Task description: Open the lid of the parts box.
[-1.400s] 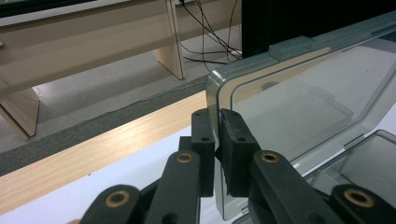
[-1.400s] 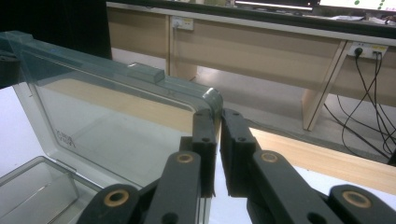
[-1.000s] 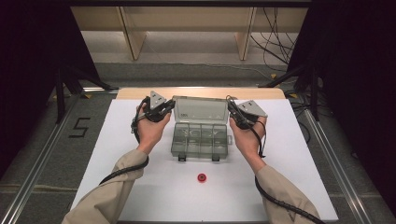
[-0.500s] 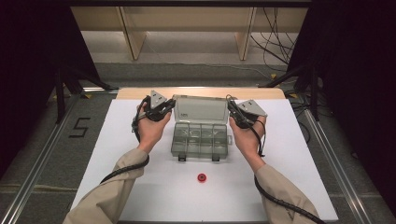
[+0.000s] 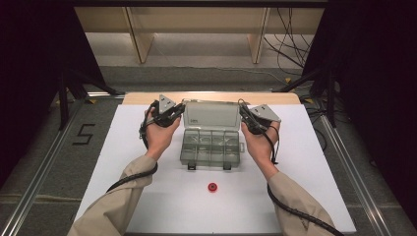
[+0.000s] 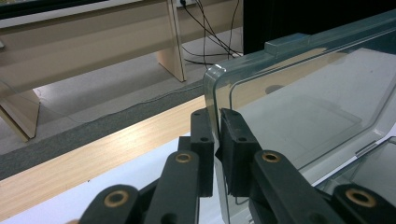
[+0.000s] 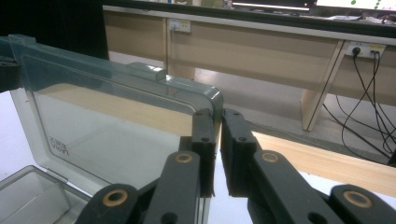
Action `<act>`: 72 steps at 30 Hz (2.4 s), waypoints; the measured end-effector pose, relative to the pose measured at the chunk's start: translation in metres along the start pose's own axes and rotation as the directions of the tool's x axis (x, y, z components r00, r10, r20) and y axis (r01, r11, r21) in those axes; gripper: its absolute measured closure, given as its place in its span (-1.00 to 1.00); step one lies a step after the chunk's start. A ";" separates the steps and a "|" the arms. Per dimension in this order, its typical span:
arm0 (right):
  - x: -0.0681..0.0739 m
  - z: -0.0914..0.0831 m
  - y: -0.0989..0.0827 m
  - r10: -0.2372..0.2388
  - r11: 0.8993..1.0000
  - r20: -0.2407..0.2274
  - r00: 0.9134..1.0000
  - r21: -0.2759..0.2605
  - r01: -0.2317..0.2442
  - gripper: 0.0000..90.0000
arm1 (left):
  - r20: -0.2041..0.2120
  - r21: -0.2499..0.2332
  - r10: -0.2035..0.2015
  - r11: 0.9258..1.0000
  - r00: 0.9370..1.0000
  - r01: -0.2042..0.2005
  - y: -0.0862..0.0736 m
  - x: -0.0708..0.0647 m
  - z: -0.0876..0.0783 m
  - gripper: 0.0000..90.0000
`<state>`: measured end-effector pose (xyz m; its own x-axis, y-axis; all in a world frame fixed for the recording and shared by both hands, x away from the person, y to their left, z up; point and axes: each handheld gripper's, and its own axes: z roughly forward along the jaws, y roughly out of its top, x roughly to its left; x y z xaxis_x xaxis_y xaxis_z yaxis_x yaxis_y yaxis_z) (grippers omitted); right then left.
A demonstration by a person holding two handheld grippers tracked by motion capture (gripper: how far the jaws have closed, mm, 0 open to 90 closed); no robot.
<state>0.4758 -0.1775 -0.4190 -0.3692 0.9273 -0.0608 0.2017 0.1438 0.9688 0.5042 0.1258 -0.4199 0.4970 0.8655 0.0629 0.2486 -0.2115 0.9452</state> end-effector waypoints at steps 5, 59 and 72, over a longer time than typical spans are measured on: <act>0.000 0.002 0.000 -0.001 1.000 0.007 1.000 -0.010 0.001 0.88 | -0.002 -0.001 -0.006 1.000 1.000 0.006 0.000 0.000 0.001 0.86; -0.003 0.012 -0.005 0.008 1.000 0.016 1.000 -0.002 -0.008 0.87 | 0.008 -0.017 -0.030 0.999 1.000 0.030 -0.004 0.005 0.011 0.85; -0.003 0.014 -0.007 0.012 1.000 0.020 1.000 0.011 -0.012 0.86 | 0.007 -0.004 -0.028 1.000 1.000 0.028 -0.008 0.004 0.014 0.83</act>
<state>0.4881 -0.1763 -0.4293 -0.3487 0.9357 -0.0540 0.2164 0.1365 0.9667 0.5154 0.1244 -0.4316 0.4960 0.8677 0.0343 0.2593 -0.1856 0.9478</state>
